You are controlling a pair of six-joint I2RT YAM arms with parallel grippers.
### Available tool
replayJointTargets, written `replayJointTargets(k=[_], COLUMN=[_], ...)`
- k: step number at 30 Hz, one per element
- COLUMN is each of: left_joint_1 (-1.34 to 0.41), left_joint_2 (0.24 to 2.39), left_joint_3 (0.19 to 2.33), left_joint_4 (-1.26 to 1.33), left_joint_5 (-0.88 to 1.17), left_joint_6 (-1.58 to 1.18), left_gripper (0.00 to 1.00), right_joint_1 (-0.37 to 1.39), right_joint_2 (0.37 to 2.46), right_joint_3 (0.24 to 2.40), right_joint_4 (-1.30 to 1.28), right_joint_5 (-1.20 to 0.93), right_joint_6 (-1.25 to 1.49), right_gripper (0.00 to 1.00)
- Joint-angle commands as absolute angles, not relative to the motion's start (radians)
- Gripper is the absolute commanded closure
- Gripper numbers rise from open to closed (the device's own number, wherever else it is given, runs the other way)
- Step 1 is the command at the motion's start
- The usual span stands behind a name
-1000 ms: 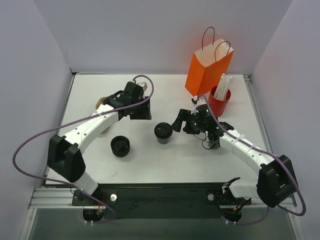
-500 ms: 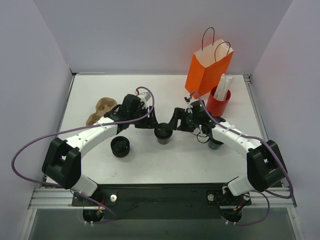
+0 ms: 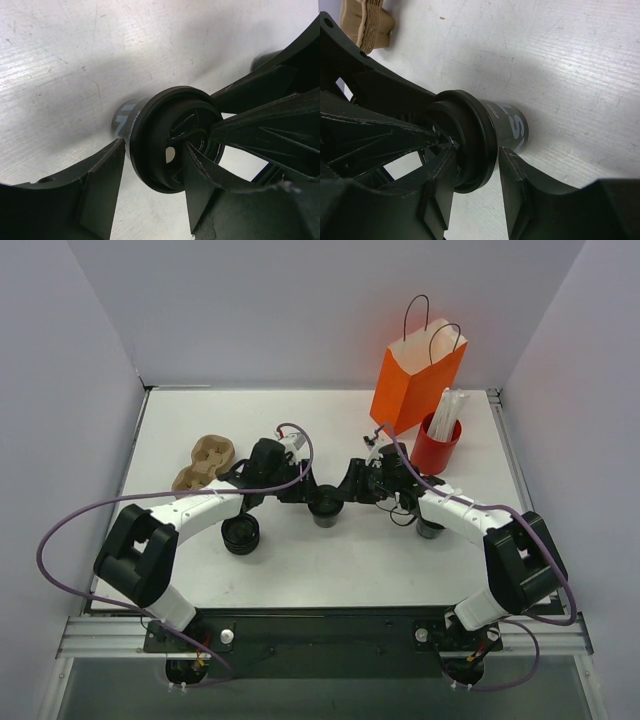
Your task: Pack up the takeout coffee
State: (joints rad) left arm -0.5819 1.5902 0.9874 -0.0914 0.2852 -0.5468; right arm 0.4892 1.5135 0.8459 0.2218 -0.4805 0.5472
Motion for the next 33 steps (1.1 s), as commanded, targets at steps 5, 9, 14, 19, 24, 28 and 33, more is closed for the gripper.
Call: replayJointTargets(k=[5, 9, 14, 19, 24, 28, 33], left_joint_1=[-0.592, -0.594, -0.594, -0.592, -0.586, -0.581, -0.58], left_joint_2=[1.651, 1.667, 1.698, 1.73, 1.755, 1.763, 1.772], left_joint_3=[0.942, 0.913, 0.879, 0.882, 0.876, 0.87, 0.858], left_joint_4=[-0.022, -0.015, 0.031, 0.035, 0.034, 0.032, 0.04], left_joint_5=[0.281, 0.273, 0.272, 0.272, 0.268, 0.265, 0.262], left_joint_6=[-0.563, -0.583, -0.597, -0.6, -0.603, -0.603, -0.603], left_gripper=[0.48, 0.5, 0.53, 0.55, 0.56, 0.56, 0.56], right_joint_1=[0.474, 0.457, 0.437, 0.419, 0.385, 0.357, 0.348], right_joint_2=[1.528, 1.532, 1.549, 1.565, 1.592, 1.643, 1.703], right_joint_3=[0.778, 0.738, 0.693, 0.672, 0.614, 0.565, 0.529], right_joint_4=[0.247, 0.308, 0.371, 0.426, 0.532, 0.623, 0.752], right_joint_5=[-0.471, -0.498, -0.54, -0.577, -0.624, -0.66, -0.71], right_joint_6=[0.518, 0.541, 0.56, 0.58, 0.627, 0.67, 0.741], right_gripper=[0.66, 0.67, 0.68, 0.69, 0.71, 0.72, 0.72])
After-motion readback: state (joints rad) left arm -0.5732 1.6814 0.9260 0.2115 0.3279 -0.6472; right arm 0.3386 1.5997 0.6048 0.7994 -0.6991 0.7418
